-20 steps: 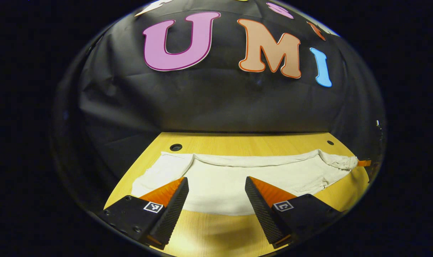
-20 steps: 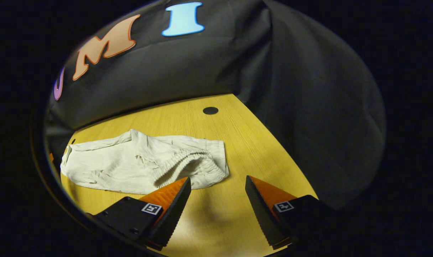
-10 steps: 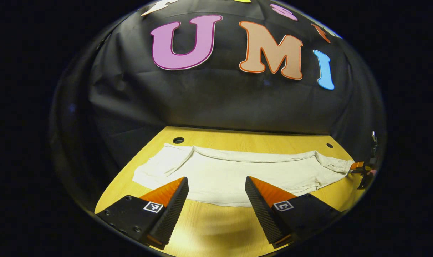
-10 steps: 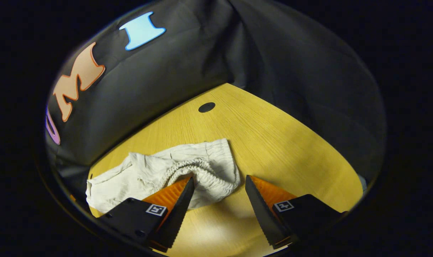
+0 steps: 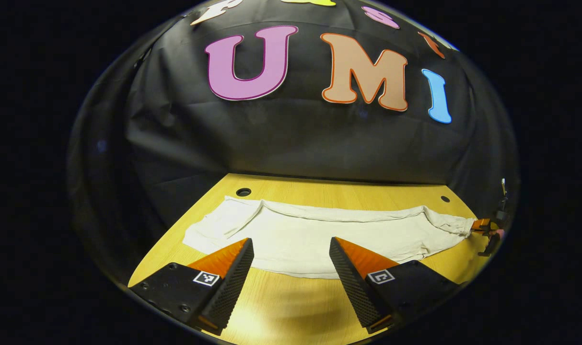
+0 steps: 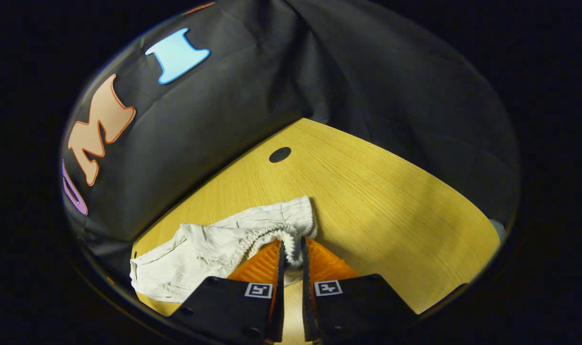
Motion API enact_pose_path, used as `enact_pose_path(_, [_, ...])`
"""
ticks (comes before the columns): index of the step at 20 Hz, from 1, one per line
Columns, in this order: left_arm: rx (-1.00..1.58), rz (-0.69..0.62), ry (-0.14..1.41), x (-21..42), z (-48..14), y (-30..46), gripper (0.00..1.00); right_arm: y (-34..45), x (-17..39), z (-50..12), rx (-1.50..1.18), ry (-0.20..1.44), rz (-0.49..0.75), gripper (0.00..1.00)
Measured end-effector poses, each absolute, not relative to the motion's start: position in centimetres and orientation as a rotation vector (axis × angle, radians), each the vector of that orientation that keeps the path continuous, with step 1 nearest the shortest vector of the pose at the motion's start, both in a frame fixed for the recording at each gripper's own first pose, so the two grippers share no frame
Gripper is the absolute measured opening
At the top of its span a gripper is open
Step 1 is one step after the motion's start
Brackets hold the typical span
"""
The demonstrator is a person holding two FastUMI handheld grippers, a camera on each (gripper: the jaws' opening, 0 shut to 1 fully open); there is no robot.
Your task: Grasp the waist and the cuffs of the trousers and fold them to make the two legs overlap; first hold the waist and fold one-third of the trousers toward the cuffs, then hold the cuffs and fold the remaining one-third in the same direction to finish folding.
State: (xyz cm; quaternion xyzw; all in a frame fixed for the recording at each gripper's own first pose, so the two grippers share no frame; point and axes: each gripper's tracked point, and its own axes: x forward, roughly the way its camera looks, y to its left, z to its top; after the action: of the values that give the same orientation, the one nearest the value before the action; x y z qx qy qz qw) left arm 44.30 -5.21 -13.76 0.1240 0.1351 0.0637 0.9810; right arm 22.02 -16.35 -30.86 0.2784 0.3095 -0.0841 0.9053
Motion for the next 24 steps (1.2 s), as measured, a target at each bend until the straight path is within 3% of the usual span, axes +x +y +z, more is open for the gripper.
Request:
enact_pose_path(3, [0.244, 0.114, 0.264, 44.5, -13.8, -5.4, 0.95, -16.0, 21.9, -28.5, 0.575, 0.583, -0.145, 0.12])
enact_pose_path(10, [0.213, 0.063, 0.260, 43.8, -13.3, -3.2, 0.95, -9.2, 21.4, -20.1, 0.567, 0.434, -0.050, 0.12])
enact_pose_path(15, [0.171, 0.035, 0.268, 43.5, -12.7, 0.6, 0.95, 1.4, 21.3, -14.7, 0.530, 0.381, 0.071, 0.12])
enact_pose_path(16, [0.162, 0.037, 0.269, 43.4, -12.7, 1.5, 0.92, 4.0, 21.4, -14.1, 0.519, 0.374, 0.103, 0.12])
enact_pose_path(18, [0.137, 0.043, 0.265, 43.5, -12.3, 3.6, 0.95, 9.3, 21.8, -13.0, 0.493, 0.369, 0.174, 0.12])
enact_pose_path(24, [0.098, 0.095, 0.254, 45.6, -12.4, 10.6, 0.94, 25.0, 21.8, -15.6, 0.378, 0.416, 0.354, 0.12])
